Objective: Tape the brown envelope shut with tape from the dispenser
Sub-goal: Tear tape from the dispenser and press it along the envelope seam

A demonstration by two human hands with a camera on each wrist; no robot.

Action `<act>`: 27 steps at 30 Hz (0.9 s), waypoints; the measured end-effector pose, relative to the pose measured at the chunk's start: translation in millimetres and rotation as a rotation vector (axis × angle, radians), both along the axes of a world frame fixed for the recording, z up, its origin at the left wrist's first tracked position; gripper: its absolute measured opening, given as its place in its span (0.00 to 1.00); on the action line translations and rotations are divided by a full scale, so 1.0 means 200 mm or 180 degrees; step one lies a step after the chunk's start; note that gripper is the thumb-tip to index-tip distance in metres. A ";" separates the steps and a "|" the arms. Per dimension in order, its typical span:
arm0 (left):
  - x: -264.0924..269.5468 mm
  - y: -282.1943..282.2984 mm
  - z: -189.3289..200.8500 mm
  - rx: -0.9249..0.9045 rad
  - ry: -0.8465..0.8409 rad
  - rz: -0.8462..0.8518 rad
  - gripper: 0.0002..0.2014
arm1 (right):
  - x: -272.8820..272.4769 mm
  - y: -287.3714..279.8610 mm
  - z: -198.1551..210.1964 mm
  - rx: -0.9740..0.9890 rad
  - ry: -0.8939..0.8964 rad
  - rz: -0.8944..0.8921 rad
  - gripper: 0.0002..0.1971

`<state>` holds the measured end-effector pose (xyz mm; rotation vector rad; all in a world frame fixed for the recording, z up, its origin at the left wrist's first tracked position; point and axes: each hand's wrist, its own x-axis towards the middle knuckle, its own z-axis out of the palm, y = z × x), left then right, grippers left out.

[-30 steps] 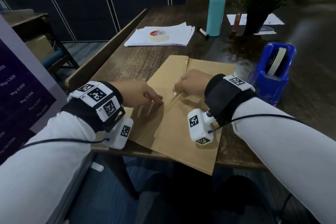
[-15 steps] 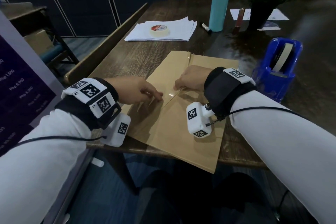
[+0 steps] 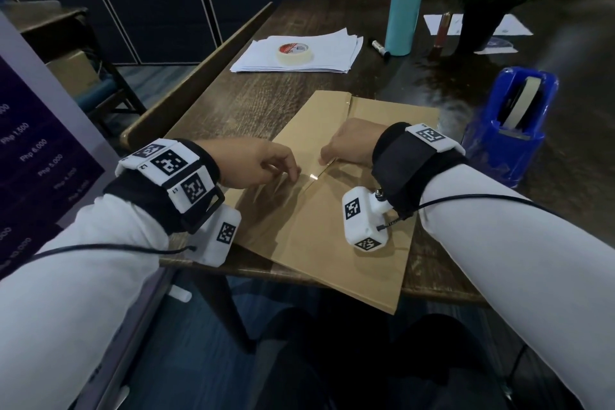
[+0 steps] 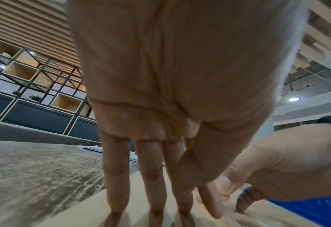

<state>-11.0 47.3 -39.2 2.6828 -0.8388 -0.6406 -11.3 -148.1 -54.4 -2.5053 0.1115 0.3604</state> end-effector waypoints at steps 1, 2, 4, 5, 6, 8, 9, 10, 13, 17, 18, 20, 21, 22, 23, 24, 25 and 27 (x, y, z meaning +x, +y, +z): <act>0.00 0.00 0.00 0.0004 0.0011 -0.0014 0.20 | 0.00 0.00 0.00 -0.0007 -0.0016 -0.0004 0.14; 0.00 0.00 0.00 0.0004 0.0025 -0.0032 0.20 | -0.01 0.00 0.00 -0.0019 -0.0031 -0.0010 0.15; -0.01 -0.01 0.00 0.0031 0.0031 -0.0063 0.19 | -0.01 0.01 0.00 -0.0044 -0.0051 -0.0019 0.15; -0.01 -0.01 0.00 0.0053 0.0015 -0.0063 0.19 | -0.01 0.01 0.00 -0.0051 -0.0052 -0.0015 0.13; 0.00 -0.01 0.00 0.0069 0.0004 -0.0060 0.19 | -0.01 0.01 0.00 -0.0053 -0.0055 -0.0004 0.12; 0.00 0.00 0.00 0.0086 0.0042 -0.0055 0.20 | -0.02 0.01 0.00 -0.0063 -0.0075 0.0018 0.12; 0.00 0.00 0.00 0.0106 0.0078 -0.0056 0.22 | -0.02 0.01 0.00 -0.0069 -0.0089 0.0028 0.13; 0.01 0.00 -0.01 0.0155 0.0111 -0.0062 0.24 | -0.02 0.01 0.00 -0.0068 -0.0098 0.0037 0.13; 0.00 0.00 -0.01 0.0364 0.0106 -0.0069 0.30 | -0.02 0.01 0.00 -0.0029 -0.0101 0.0021 0.14; -0.02 0.00 0.00 0.0499 0.0002 -0.0130 0.32 | -0.02 0.01 -0.01 -0.0019 -0.0111 -0.0001 0.18; -0.03 -0.01 0.01 0.0564 -0.0021 -0.0165 0.32 | -0.02 0.01 -0.01 -0.0028 -0.0116 -0.0001 0.18; -0.05 -0.04 0.02 0.0734 -0.0173 -0.0302 0.32 | -0.02 0.01 -0.01 -0.0039 -0.0114 0.0001 0.19; -0.06 -0.05 0.02 0.0823 -0.0288 -0.0375 0.32 | -0.02 0.02 -0.01 -0.0034 -0.0107 0.0004 0.18; -0.07 -0.07 0.03 0.0880 -0.0375 -0.0420 0.32 | -0.02 0.02 -0.01 -0.0030 -0.0105 0.0010 0.18; -0.07 -0.07 0.03 0.0909 -0.0406 -0.0435 0.31 | -0.03 0.02 -0.01 -0.0031 -0.0103 0.0020 0.18; -0.07 -0.07 0.03 0.0927 -0.0413 -0.0436 0.31 | -0.03 0.01 -0.01 -0.0029 -0.0094 0.0027 0.17; -0.07 -0.07 0.03 0.0943 -0.0413 -0.0431 0.31 | -0.03 0.01 0.00 -0.0021 -0.0080 0.0032 0.16; -0.06 -0.06 0.03 0.0972 -0.0387 -0.0383 0.30 | -0.02 0.00 0.00 -0.0005 -0.0031 0.0031 0.12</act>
